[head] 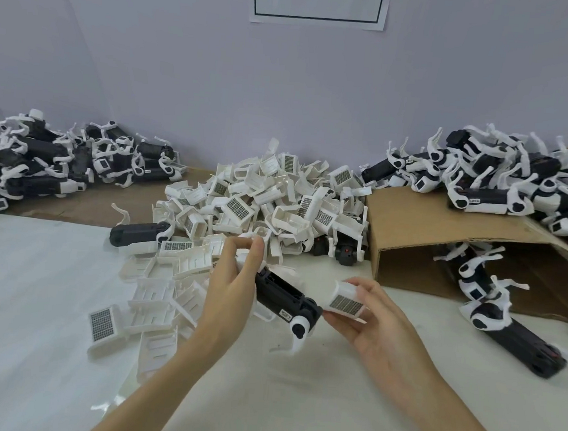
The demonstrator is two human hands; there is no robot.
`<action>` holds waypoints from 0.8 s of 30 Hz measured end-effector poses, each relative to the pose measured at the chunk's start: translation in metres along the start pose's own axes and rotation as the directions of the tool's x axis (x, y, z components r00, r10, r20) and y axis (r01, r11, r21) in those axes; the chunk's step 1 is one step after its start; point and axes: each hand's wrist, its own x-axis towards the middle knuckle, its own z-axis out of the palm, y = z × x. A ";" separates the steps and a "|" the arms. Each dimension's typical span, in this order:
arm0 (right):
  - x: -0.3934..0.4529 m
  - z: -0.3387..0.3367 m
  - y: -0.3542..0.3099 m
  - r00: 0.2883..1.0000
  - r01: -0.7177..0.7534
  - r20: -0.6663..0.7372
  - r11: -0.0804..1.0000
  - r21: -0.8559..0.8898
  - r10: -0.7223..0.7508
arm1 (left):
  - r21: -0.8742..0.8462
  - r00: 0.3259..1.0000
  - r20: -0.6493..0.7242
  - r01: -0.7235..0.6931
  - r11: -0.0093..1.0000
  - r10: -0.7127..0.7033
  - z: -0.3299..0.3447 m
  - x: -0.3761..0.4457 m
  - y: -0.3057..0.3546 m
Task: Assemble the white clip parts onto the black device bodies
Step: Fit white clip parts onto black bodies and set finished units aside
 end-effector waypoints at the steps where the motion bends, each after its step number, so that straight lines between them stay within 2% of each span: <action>1: 0.001 0.000 0.000 1.000 0.007 0.000 0.999 -0.038 -0.007 | 0.015 1.000 0.009 0.004 1.000 -0.004 0.001 0.000 0.000; 3: 0.003 0.001 0.002 0.999 0.023 -0.027 0.996 -0.083 -0.026 | 0.035 1.000 0.022 0.003 0.999 -0.004 0.003 -0.001 0.000; 5: 0.005 0.000 0.002 0.999 0.005 -0.048 0.998 -0.055 -0.008 | 0.047 0.999 0.033 -0.003 0.999 0.002 0.004 -0.003 0.002; 11: 0.004 -0.003 0.000 0.997 -0.074 0.007 0.995 -0.059 0.075 | 0.100 0.997 0.070 -0.036 0.994 0.030 0.005 -0.008 0.005; 13: 0.002 -0.002 -0.001 0.998 -0.050 0.031 0.994 -0.100 0.053 | 0.110 0.996 0.083 -0.041 0.993 0.032 0.006 -0.008 0.004; 16: -0.004 0.002 0.001 0.995 0.088 0.071 0.977 -0.197 -0.075 | 0.140 0.989 0.126 -0.092 0.986 0.075 0.006 -0.010 0.005; 18: -0.009 0.008 0.004 0.972 0.224 0.157 0.901 -0.372 -0.177 | 0.168 0.977 0.175 -0.153 0.974 0.123 0.006 -0.012 0.006; 20: -0.013 0.013 0.013 0.933 0.352 0.261 0.781 -0.517 -0.248 | 0.186 0.964 0.205 -0.206 0.961 0.168 0.008 -0.014 0.006; 24: -0.017 0.019 0.029 0.837 0.541 0.330 0.568 -0.620 -0.436 | 0.226 0.953 0.202 -0.270 0.936 0.226 0.010 -0.017 0.007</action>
